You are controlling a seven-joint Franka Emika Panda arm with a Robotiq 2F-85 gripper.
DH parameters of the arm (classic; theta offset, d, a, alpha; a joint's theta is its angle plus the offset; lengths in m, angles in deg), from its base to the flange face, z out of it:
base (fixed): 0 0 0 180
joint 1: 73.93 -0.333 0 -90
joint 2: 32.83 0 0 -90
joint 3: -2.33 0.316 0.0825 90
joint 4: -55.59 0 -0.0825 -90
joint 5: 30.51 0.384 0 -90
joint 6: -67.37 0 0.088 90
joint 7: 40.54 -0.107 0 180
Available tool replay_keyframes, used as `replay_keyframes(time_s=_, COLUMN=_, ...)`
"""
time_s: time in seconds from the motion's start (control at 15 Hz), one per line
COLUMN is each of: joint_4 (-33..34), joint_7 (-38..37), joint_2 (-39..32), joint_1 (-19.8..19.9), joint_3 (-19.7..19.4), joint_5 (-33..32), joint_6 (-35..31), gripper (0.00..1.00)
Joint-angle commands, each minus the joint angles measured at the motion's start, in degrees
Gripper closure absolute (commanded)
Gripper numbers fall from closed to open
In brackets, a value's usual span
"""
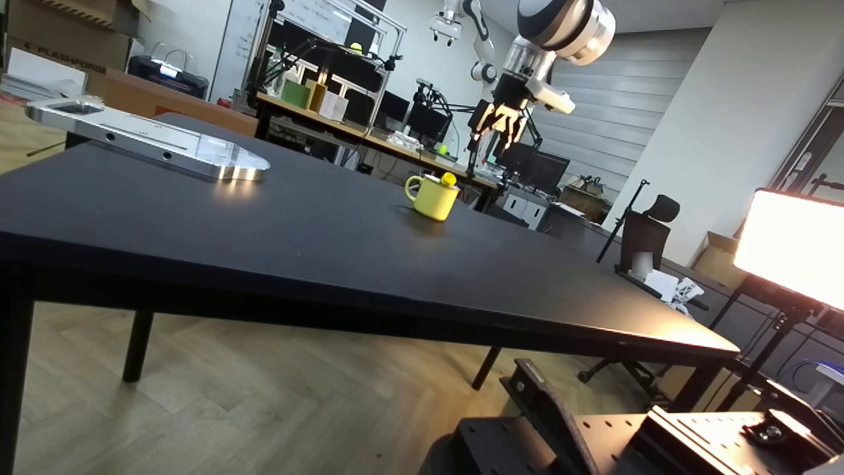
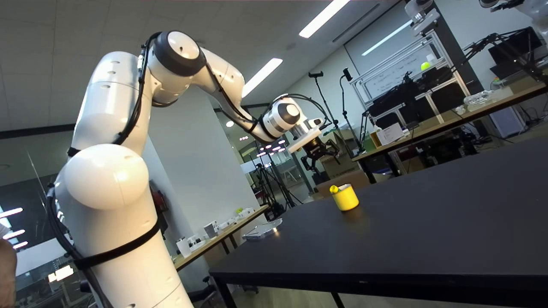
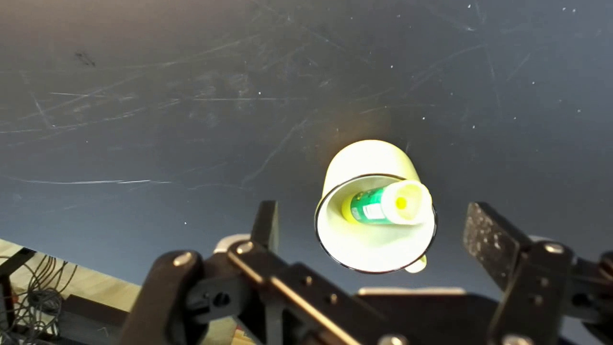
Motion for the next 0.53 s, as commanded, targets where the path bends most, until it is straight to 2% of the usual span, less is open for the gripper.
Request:
replay_keyframes(time_s=0.0, joint_4=3.8, joint_7=-1.2, joint_2=-3.0, joint_1=-0.1, joint_3=0.7, joint_5=1.5, joint_6=-0.2, gripper=0.00)
replay_keyframes(time_s=0.47, joint_4=2.9, joint_7=-2.5, joint_2=-4.5, joint_1=-1.2, joint_3=0.4, joint_5=1.4, joint_6=-4.0, gripper=0.00)
